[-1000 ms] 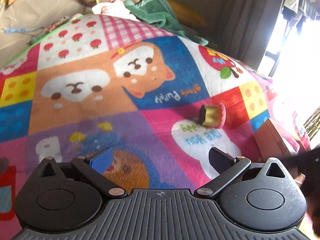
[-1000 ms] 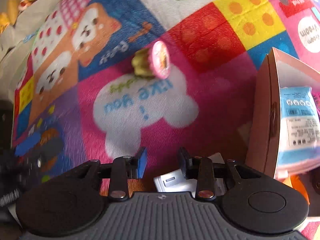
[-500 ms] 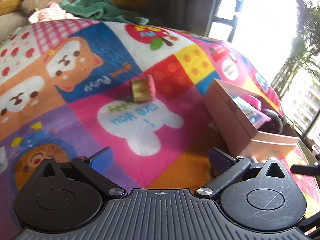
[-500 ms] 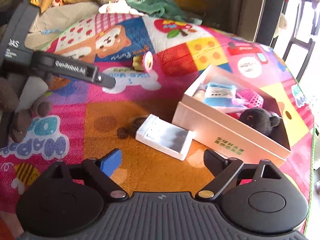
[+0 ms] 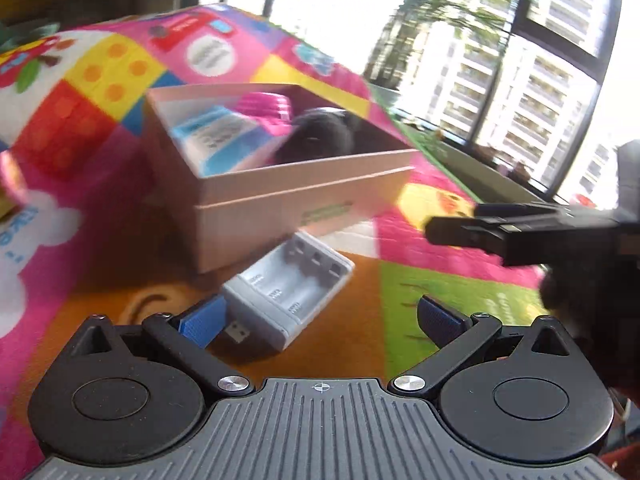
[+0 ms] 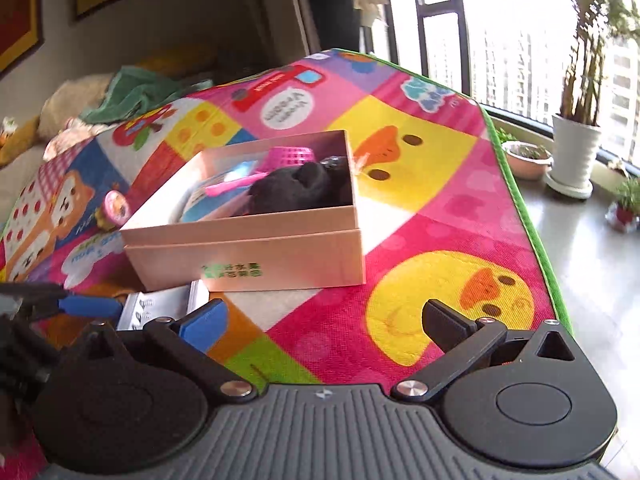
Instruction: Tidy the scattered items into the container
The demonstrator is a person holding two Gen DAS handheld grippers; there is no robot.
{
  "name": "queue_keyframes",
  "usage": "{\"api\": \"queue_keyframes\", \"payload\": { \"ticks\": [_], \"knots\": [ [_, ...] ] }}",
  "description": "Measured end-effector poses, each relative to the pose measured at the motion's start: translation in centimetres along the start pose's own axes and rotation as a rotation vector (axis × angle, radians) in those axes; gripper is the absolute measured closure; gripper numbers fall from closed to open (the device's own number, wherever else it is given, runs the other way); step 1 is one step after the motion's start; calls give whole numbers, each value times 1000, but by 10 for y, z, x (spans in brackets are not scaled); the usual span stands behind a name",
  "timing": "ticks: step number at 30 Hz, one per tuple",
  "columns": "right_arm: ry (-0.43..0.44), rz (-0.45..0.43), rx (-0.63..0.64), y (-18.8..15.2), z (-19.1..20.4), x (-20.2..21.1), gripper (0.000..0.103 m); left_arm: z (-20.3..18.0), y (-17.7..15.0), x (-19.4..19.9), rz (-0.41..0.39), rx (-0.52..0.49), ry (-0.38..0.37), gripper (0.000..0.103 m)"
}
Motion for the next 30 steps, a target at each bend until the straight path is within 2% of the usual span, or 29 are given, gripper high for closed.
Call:
{"api": "queue_keyframes", "payload": {
  "ticks": [2, 4, 5, 7, 8, 10, 11, 14, 16, 22, 26, 28, 30],
  "knots": [
    [-13, 15, -82, -5, -14, -7, 0, -12, 0, -2, -5, -103, 5, 0],
    [-13, 26, -143, -11, -22, -14, 0, -8, 8, 3, -59, -155, 78, 0],
    [-11, 11, -154, -13, -23, -14, 0, 0, 15, 7, -94, -145, 134, 0],
    [-10, 1, -144, -14, -21, -15, 0, 32, 35, 18, -187, -46, 326, 0],
    [-14, 1, -136, -14, -20, -17, 0, 51, 44, 21, -207, 15, 402, 0],
    [-28, 11, -117, -12, -16, -19, 0, 94, 61, 25, -182, 168, 355, 0],
    [-36, 15, -107, -11, -14, -19, 0, 105, 63, 25, -181, 200, 340, 0],
    [-54, 25, -90, -10, -9, -20, 0, 113, 65, 27, -162, 167, 289, 0],
    [-56, 25, -89, -10, -8, -20, 0, 115, 65, 31, -182, 161, 270, 0],
    [-66, 31, -80, -10, -6, -22, 0, 131, 58, 21, -164, 232, 336, 0],
    [-72, 59, -60, -7, -3, -25, 0, 129, 54, 18, -175, 257, 281, 0],
    [23, 65, -90, 4, -9, -25, 0, 123, 55, 19, -183, 236, 230, 0],
    [121, 16, -193, 23, -20, -24, 0, 118, 54, 22, -182, 215, 175, 0]
  ]
}}
Point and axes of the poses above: each gripper's, at about its wrist camera, not at the fingertips, and x roughly against the way its jaws point, z to its left, y to its top, the point moved 1 cm from there along -x, roughly the way its jaws point, and after that the axes turned 11 degrees about x, right-handed, at the moved point
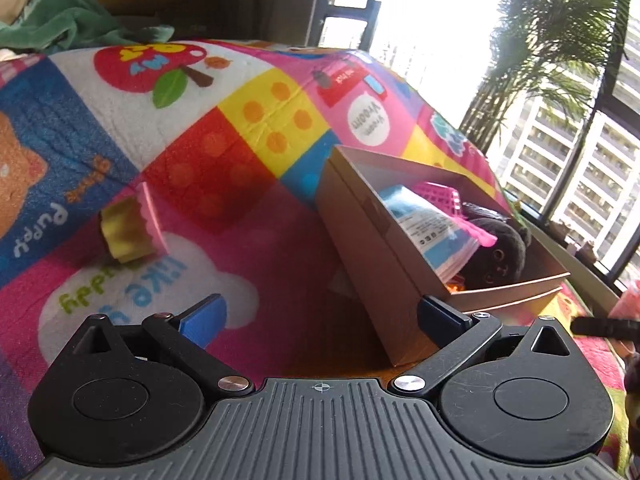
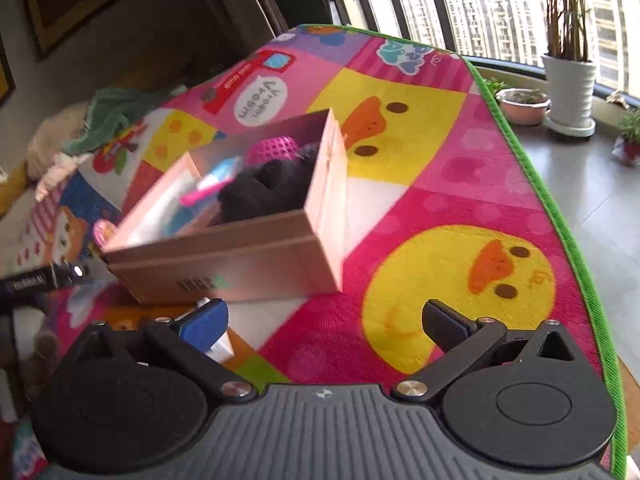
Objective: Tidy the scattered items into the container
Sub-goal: 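Grasp the yellow-pink cup toy with the left tool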
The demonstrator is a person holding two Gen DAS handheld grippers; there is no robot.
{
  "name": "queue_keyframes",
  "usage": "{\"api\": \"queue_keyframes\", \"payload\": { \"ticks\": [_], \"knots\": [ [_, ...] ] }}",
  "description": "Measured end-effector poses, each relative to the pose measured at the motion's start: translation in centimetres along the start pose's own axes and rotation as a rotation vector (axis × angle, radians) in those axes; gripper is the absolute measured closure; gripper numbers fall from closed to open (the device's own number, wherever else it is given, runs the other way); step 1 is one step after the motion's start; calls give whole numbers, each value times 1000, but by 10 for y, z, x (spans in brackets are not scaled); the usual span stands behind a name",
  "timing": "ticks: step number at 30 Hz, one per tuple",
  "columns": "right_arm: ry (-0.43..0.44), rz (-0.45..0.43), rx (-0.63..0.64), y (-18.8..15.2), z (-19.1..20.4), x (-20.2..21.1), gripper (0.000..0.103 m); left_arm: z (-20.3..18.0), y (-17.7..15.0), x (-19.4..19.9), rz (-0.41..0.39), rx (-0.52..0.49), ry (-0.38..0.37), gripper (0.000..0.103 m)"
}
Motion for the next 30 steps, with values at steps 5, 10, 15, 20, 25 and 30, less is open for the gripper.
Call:
{"api": "queue_keyframes", "payload": {
  "ticks": [5, 10, 15, 20, 25, 30],
  "knots": [
    [58, -65, -123, 54, -13, -36, 0, 4, -8, 6, -6, 64, -56, 0],
    [48, 53, 61, 68, 23, -86, 0, 1, -13, 23, -28, -10, -47, 0],
    [82, 73, 184, 69, 52, -102, 0, 44, 19, 32, -157, 126, 217, 0],
    [112, 37, 184, 65, 56, -99, 0, 76, 46, 9, -165, 217, 367, 0],
    [68, -61, 142, 41, 48, -38, 0, 78, 55, -18, -141, 206, 401, 0],
    [-29, -5, 175, -1, 45, 3, 0, 76, 56, -34, -121, 192, 429, 8]
  ]
}}
Point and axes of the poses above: each gripper's, at about its wrist camera, not at the fingertips, and x roughly against the way its jaws point, z to its left, y to its top, the point moved 1 cm from there along -x, roughly the way its jaws point, and after that the axes turned 11 degrees about x, right-handed, at the moved point
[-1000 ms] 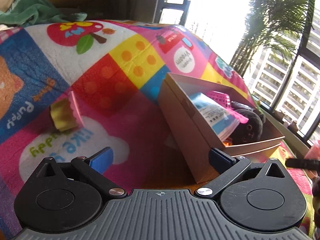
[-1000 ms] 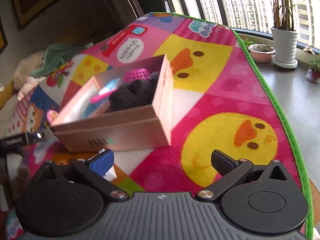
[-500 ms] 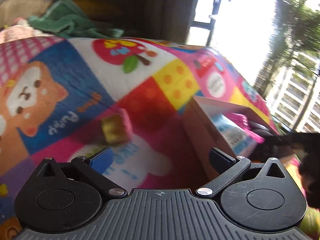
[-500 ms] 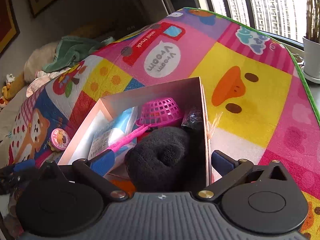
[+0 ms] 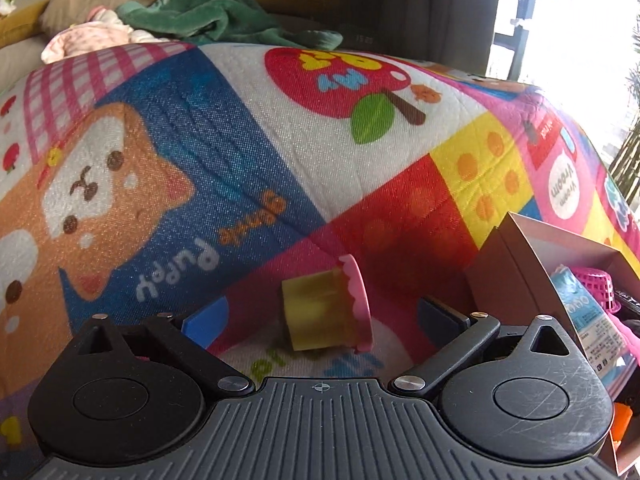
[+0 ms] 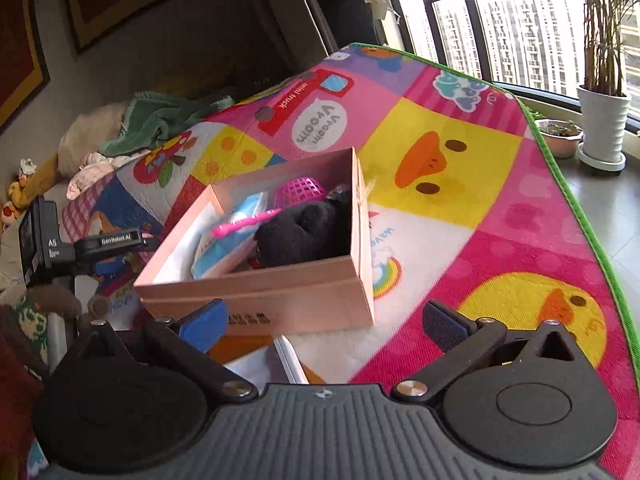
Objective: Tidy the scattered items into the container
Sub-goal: 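Grasp the yellow-pink cup toy with the left tool, then set the cup toy down on the mat near the box with the left tool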
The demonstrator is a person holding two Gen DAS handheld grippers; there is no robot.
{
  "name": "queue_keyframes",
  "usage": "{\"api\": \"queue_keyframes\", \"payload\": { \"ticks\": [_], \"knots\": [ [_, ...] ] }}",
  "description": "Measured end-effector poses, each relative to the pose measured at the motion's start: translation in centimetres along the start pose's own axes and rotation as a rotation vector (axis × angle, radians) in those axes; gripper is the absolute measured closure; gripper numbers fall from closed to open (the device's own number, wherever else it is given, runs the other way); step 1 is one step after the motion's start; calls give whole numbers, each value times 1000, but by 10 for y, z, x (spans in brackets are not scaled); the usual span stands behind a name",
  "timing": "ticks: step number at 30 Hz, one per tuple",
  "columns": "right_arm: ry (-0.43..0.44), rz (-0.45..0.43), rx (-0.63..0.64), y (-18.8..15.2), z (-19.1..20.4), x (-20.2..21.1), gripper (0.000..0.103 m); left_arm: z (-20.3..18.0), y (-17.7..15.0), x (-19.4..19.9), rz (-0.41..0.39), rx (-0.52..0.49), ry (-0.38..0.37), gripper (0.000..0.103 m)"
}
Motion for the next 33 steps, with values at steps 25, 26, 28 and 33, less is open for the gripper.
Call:
{"api": "queue_keyframes", "payload": {
  "ticks": [25, 26, 28, 33],
  "knots": [
    [9, 131, 255, -43, 18, -14, 0, -42, -143, 143, 319, 28, -429, 47],
    [8, 127, 249, -43, 18, -13, 0, -41, -143, 144, 315, 17, -437, 46],
    [-11, 122, 248, -44, 20, -13, 0, -30, -138, 145, 291, 37, -444, 29],
    [-29, 121, 251, -45, 21, -13, 0, 2, -126, 152, 173, 96, -349, 9]
  ]
}}
Point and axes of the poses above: each gripper's, at about its wrist camera, not at the fingertips, and x roughly against the way its jaws point, z to its left, y to its top, the point moved 1 cm from there along -x, roughly the way its jaws point, and after that the axes turned 11 degrees about x, right-handed, at the moved point
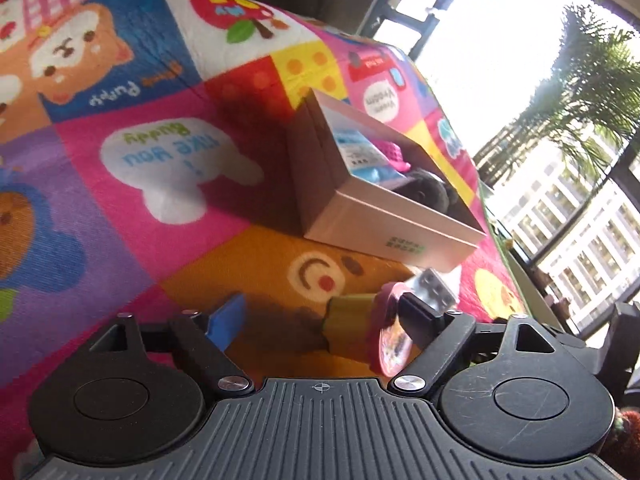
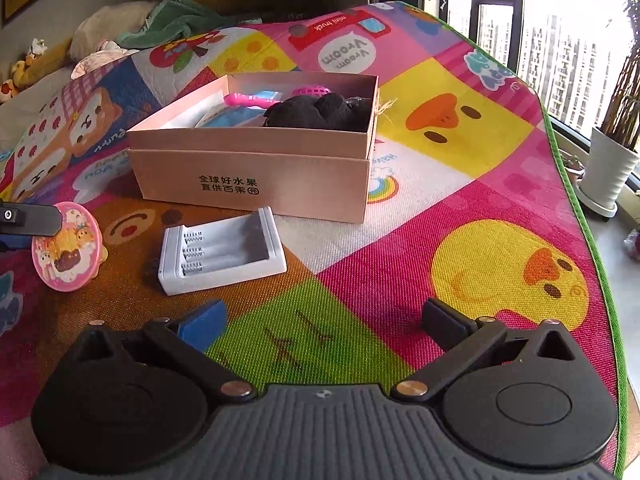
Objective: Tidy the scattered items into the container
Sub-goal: 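Set the cup toy down on the mat near the box with the left tool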
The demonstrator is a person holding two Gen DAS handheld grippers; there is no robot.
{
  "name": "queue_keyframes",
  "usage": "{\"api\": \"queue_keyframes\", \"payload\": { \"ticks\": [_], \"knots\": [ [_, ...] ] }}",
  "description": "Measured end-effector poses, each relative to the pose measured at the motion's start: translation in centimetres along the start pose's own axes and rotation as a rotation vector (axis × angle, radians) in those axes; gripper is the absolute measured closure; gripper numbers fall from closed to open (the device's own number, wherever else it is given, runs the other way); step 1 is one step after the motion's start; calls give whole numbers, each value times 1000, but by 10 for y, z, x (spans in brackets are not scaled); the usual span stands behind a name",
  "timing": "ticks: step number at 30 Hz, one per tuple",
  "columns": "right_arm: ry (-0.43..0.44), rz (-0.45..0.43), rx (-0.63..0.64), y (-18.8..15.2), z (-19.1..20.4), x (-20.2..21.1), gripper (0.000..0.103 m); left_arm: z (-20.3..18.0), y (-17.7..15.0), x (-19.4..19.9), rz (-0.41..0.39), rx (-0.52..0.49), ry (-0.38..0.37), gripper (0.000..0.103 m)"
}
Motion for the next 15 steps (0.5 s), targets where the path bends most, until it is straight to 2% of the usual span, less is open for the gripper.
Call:
{"api": "queue_keyframes", "payload": {
  "ticks": [3, 5, 9, 15],
  "knots": [
    [-4, 2, 2, 0, 0, 0, 0, 12, 1, 1, -61, 13, 83, 5],
    [-3, -1, 1, 0, 1, 1, 0, 18, -1, 1, -91, 37, 75, 2],
    [0, -6, -2, 0, 0, 1, 0, 14, -8, -2, -139, -1, 74, 0],
    [-1, -6, -4, -1, 0, 1, 0, 16, -11, -1, -155, 5, 65, 0]
  ]
}}
Point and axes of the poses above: each gripper's, at about its wrist camera, not at the fingertips, and x roughly against the way its jaws point, z to its left, y to its top, the point moved 1 cm from there along -x, roughly the way its jaws point, and after that the axes turned 11 degrees about x, right-handed, at the moved point
